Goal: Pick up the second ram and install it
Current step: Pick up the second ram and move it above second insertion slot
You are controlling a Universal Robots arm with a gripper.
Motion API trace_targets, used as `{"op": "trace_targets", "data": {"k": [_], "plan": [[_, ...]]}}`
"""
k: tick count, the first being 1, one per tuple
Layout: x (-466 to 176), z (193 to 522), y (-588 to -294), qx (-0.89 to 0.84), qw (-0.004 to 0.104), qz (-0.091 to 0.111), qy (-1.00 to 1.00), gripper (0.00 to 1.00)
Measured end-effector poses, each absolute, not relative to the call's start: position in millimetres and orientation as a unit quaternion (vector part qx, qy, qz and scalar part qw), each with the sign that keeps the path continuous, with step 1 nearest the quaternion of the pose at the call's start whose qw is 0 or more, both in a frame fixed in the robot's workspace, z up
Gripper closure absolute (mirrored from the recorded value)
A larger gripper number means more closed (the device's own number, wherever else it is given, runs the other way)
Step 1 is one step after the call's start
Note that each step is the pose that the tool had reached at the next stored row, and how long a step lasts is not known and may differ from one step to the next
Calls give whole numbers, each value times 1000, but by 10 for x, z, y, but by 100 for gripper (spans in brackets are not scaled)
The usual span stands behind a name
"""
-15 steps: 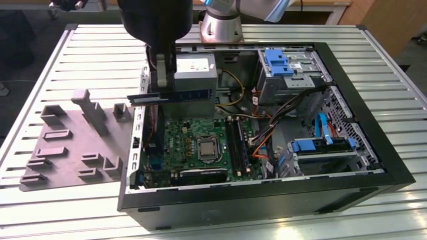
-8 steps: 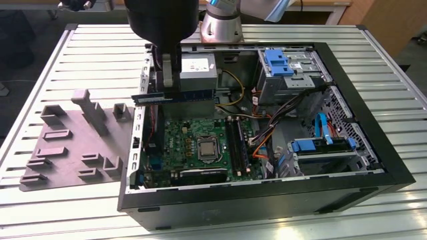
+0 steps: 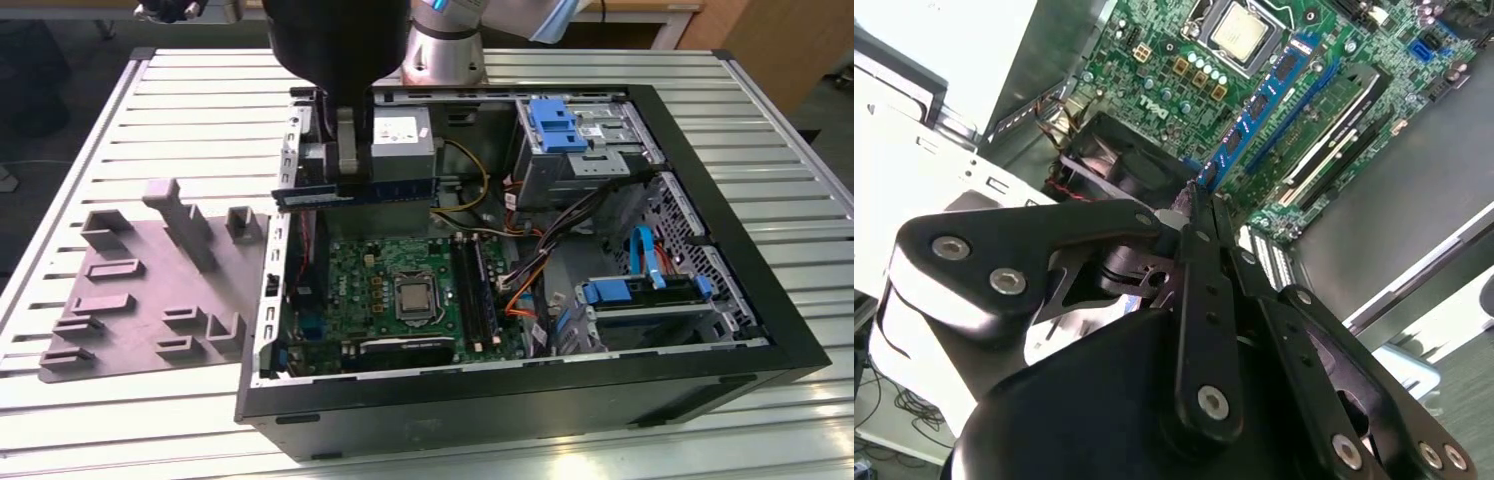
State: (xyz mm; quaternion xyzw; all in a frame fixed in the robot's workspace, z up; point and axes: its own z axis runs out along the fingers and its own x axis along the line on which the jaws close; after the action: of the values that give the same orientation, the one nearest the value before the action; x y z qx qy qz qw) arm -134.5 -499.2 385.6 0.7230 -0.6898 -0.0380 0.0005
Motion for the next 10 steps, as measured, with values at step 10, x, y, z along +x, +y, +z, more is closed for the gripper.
{"op": "trace_targets", "data": {"k": [10], "plan": [[-1267,3856,-4992,723,1,-38,-690,88]]}}
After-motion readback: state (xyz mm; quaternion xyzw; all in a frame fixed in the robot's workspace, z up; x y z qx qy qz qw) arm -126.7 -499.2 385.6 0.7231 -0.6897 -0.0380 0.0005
